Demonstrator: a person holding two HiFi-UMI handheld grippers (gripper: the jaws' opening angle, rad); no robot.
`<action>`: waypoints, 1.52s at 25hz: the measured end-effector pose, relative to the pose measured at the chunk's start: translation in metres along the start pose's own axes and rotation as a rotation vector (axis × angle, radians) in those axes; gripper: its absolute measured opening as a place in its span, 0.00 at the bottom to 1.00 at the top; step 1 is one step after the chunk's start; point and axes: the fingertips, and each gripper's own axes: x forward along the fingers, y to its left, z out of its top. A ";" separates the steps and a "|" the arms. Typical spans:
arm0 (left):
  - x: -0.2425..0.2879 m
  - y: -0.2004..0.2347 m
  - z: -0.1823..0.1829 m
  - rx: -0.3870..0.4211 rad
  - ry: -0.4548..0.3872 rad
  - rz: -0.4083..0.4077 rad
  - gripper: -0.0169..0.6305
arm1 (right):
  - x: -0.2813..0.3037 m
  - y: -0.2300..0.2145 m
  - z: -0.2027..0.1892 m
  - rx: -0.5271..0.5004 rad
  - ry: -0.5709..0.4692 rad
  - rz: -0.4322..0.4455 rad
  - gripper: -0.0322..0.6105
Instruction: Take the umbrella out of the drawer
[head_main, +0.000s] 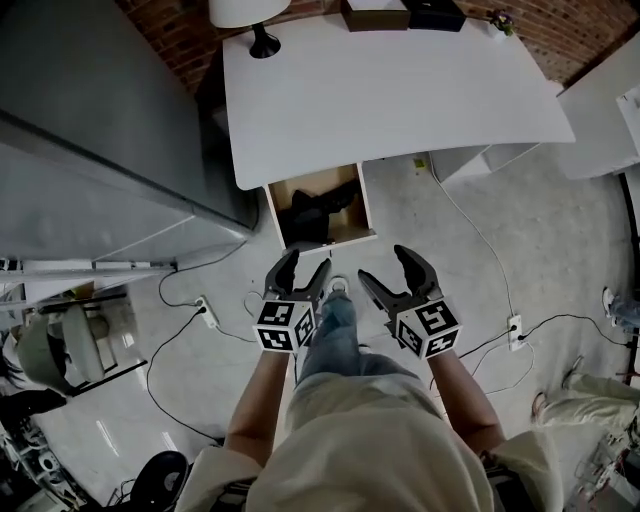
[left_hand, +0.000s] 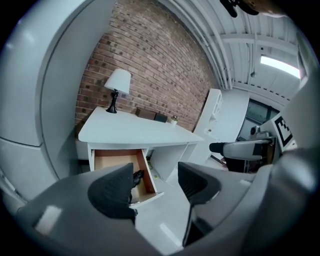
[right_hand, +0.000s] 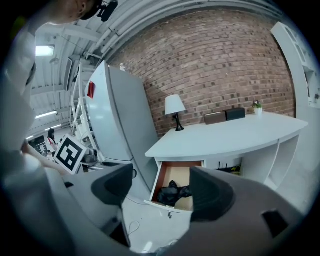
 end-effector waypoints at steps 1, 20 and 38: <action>0.011 0.007 0.000 0.005 0.013 -0.006 0.44 | 0.009 -0.006 0.000 0.008 0.005 -0.009 0.59; 0.201 0.085 -0.108 0.251 0.454 -0.095 0.54 | 0.107 -0.087 -0.053 0.155 0.110 -0.064 0.59; 0.300 0.147 -0.203 0.521 0.679 -0.044 0.65 | 0.151 -0.135 -0.116 0.243 0.165 -0.107 0.59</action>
